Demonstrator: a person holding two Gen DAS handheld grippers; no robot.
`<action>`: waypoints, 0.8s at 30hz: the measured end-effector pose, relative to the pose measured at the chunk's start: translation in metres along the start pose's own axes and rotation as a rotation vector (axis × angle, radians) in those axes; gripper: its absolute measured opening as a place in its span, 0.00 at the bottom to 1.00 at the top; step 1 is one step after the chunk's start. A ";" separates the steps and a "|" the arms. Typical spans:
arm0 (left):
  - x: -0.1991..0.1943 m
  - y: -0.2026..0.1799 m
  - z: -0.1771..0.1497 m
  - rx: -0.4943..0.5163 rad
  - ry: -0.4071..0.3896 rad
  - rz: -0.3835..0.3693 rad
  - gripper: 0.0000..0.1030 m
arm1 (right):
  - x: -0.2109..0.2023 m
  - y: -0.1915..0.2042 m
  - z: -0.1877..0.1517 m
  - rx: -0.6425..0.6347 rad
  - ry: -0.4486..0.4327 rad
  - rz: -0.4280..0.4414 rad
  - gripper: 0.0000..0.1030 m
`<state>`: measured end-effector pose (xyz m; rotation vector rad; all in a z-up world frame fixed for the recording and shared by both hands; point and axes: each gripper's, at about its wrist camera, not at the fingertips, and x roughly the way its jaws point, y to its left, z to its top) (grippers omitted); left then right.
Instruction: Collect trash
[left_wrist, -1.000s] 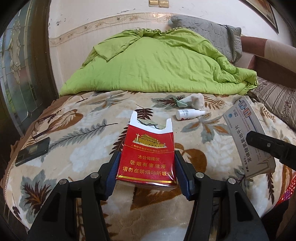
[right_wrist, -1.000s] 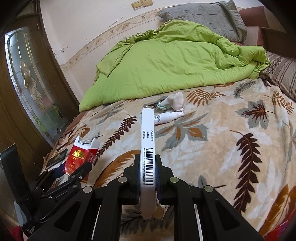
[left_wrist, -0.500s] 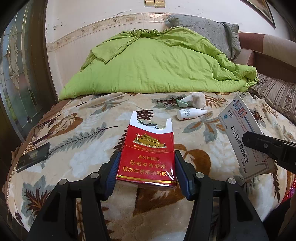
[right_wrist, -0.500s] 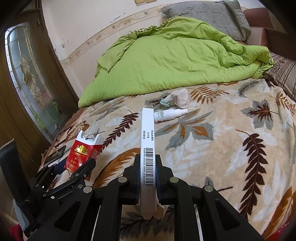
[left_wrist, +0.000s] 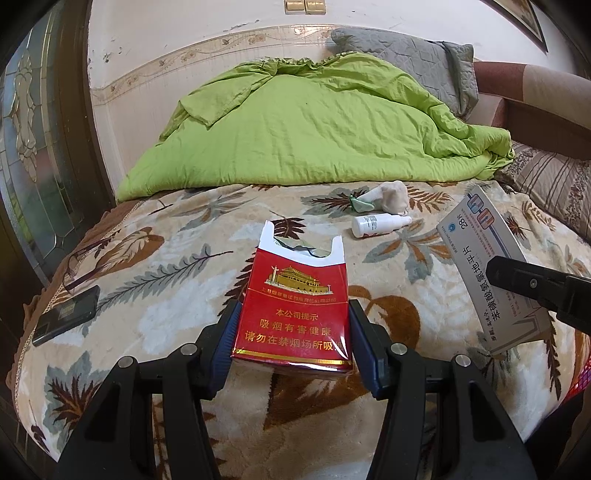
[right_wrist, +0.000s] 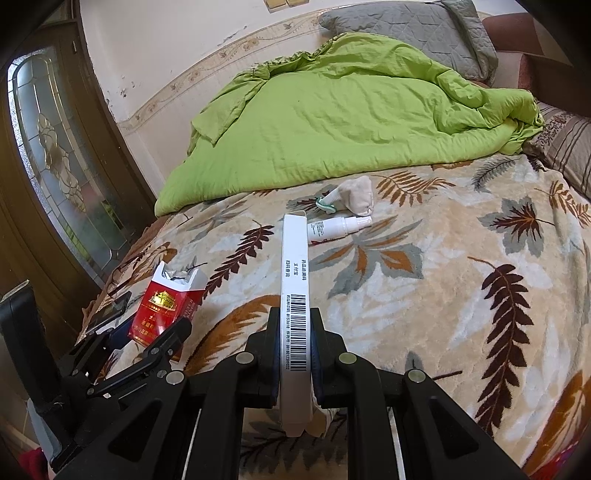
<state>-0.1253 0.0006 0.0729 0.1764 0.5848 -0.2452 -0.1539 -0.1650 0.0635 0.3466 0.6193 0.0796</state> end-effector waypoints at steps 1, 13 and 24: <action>0.001 0.000 0.000 0.001 0.001 0.000 0.54 | 0.000 0.000 0.000 0.001 0.000 0.000 0.14; 0.001 -0.002 -0.001 0.006 0.000 -0.002 0.54 | 0.000 0.000 0.000 0.000 -0.001 0.000 0.14; 0.001 -0.004 -0.002 0.006 -0.002 -0.004 0.54 | -0.001 -0.001 0.000 -0.001 -0.001 -0.001 0.14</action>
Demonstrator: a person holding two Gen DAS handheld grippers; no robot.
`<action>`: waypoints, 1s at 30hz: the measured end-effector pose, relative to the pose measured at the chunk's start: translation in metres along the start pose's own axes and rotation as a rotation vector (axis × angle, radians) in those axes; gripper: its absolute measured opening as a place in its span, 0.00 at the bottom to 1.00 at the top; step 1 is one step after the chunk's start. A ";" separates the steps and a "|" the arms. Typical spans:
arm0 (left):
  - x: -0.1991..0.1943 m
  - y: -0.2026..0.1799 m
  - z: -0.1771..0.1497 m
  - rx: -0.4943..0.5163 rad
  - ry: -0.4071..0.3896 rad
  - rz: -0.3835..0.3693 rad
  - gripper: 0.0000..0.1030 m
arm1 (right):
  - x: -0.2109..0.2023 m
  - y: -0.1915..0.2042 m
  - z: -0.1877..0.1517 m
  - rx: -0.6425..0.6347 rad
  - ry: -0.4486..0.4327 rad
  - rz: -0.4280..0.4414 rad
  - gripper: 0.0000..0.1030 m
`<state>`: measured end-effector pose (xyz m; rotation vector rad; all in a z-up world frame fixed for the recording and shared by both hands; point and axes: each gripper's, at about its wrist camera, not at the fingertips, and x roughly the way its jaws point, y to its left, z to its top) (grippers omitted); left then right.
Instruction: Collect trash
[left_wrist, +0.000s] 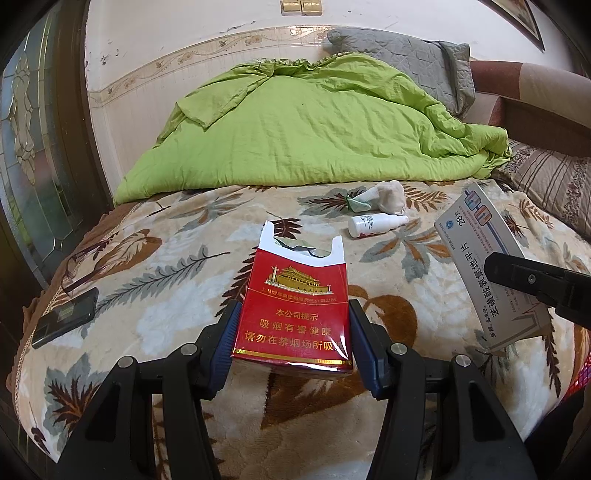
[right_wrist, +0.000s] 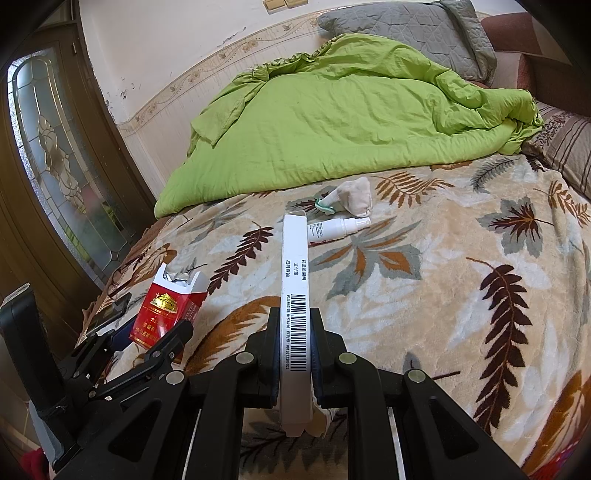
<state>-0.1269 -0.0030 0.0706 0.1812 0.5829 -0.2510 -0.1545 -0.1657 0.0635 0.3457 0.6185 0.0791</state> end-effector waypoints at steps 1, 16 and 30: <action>0.000 0.000 0.000 0.000 0.000 0.000 0.54 | 0.000 0.000 0.000 0.000 0.000 0.000 0.14; 0.001 -0.001 0.000 0.002 -0.003 -0.001 0.54 | -0.001 -0.002 0.001 0.001 -0.001 0.002 0.14; 0.000 -0.003 0.001 0.002 -0.006 -0.009 0.54 | -0.001 -0.002 0.000 -0.001 -0.002 0.000 0.14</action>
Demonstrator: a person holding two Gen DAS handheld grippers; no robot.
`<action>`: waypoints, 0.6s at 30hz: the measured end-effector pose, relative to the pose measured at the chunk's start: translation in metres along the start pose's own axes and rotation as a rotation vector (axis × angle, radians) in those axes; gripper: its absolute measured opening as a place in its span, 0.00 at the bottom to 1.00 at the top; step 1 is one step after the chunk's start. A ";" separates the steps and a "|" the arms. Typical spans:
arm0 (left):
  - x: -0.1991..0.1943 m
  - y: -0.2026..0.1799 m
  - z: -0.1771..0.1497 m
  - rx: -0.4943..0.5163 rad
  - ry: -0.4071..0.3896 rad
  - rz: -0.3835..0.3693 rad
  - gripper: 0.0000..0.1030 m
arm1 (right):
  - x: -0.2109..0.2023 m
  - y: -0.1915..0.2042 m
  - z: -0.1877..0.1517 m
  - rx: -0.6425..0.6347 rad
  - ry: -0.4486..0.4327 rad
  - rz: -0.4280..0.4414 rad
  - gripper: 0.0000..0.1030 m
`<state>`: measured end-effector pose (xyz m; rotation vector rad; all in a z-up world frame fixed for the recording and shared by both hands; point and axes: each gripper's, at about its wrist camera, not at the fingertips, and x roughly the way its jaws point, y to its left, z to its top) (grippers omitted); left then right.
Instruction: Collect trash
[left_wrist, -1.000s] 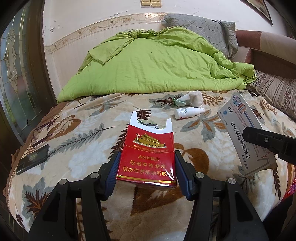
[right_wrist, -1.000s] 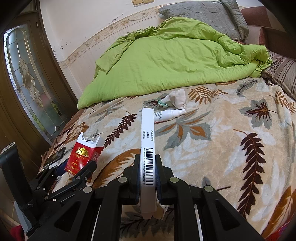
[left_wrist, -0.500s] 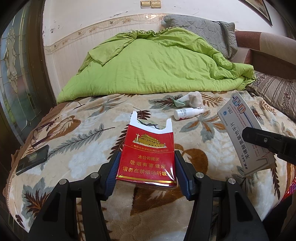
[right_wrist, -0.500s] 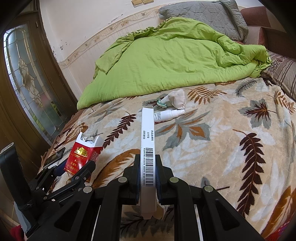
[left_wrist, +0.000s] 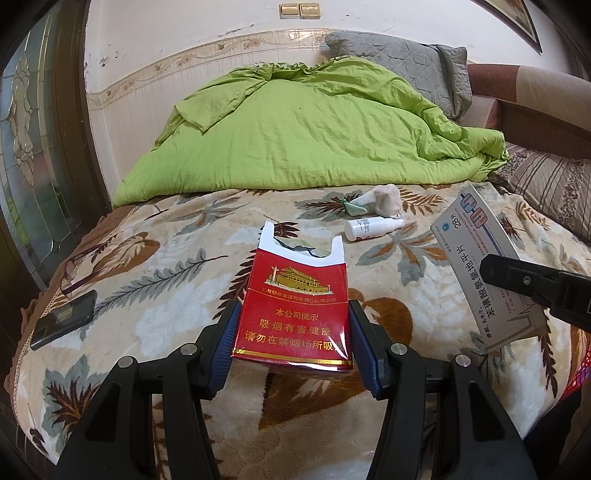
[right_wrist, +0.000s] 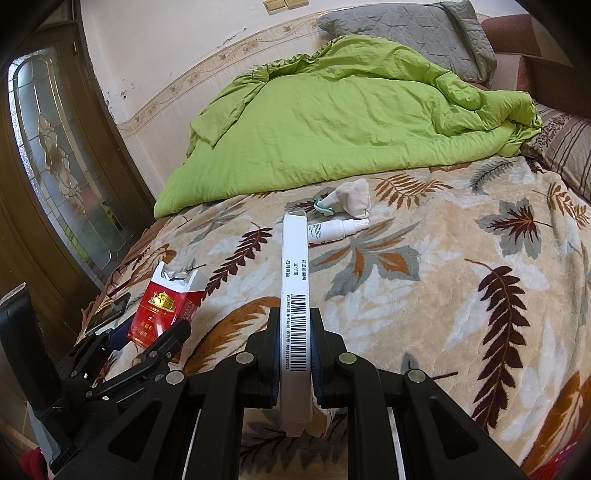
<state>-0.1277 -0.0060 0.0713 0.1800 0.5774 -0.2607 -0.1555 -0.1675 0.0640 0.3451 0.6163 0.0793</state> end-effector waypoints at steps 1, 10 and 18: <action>0.000 0.000 0.001 0.001 -0.001 -0.001 0.54 | 0.000 0.000 0.000 -0.001 0.000 0.000 0.14; -0.007 -0.001 0.006 -0.010 -0.030 -0.049 0.54 | -0.003 -0.003 0.003 0.006 -0.006 -0.005 0.14; -0.021 -0.013 0.004 0.017 -0.057 -0.195 0.54 | -0.038 -0.024 0.012 0.098 -0.047 0.020 0.14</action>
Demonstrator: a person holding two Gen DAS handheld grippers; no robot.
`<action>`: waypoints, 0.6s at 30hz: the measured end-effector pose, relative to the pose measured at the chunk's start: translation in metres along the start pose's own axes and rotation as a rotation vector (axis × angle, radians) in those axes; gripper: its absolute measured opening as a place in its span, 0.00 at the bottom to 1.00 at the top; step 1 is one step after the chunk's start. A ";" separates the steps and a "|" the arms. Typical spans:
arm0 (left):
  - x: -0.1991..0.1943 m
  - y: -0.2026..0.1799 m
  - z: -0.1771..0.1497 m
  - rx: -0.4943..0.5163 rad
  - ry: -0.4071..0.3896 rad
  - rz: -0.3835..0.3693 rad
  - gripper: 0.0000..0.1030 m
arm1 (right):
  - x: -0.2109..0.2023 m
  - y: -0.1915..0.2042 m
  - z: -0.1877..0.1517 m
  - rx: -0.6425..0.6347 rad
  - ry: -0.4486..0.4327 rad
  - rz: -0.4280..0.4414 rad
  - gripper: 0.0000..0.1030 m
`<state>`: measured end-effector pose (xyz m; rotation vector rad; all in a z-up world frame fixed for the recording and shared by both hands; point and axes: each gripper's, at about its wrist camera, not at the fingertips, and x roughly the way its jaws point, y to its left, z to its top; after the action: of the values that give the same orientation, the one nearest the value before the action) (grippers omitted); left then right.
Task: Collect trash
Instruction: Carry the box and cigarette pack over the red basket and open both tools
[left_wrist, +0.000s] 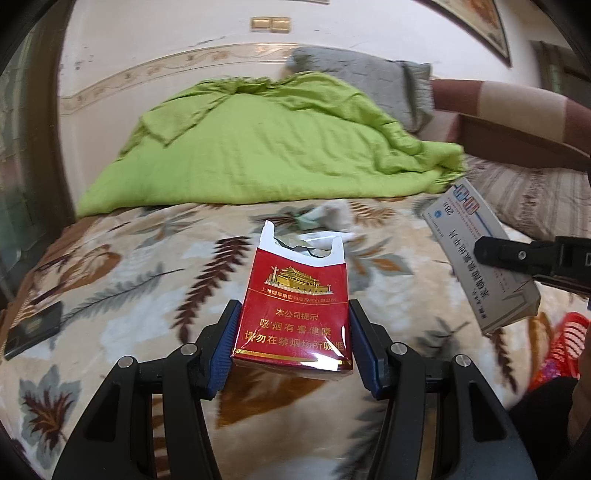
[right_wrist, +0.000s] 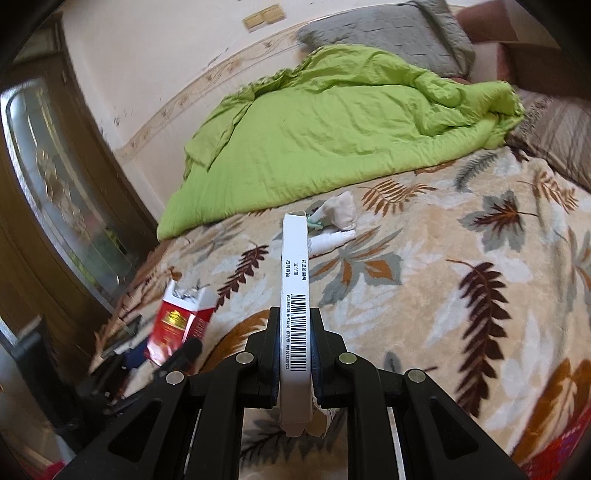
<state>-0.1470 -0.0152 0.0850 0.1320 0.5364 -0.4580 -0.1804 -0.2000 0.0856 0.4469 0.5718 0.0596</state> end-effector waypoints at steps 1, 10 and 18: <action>-0.001 -0.004 0.001 0.010 0.000 -0.022 0.54 | -0.009 -0.004 0.000 0.007 -0.008 -0.003 0.14; -0.022 -0.078 0.012 0.099 0.007 -0.246 0.54 | -0.109 -0.076 -0.015 0.112 -0.064 -0.139 0.14; -0.044 -0.196 0.024 0.201 0.094 -0.579 0.54 | -0.210 -0.167 -0.053 0.286 -0.121 -0.353 0.14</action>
<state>-0.2579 -0.1792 0.1279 0.1911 0.6187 -1.0759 -0.3963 -0.3673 0.0822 0.6163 0.5342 -0.3887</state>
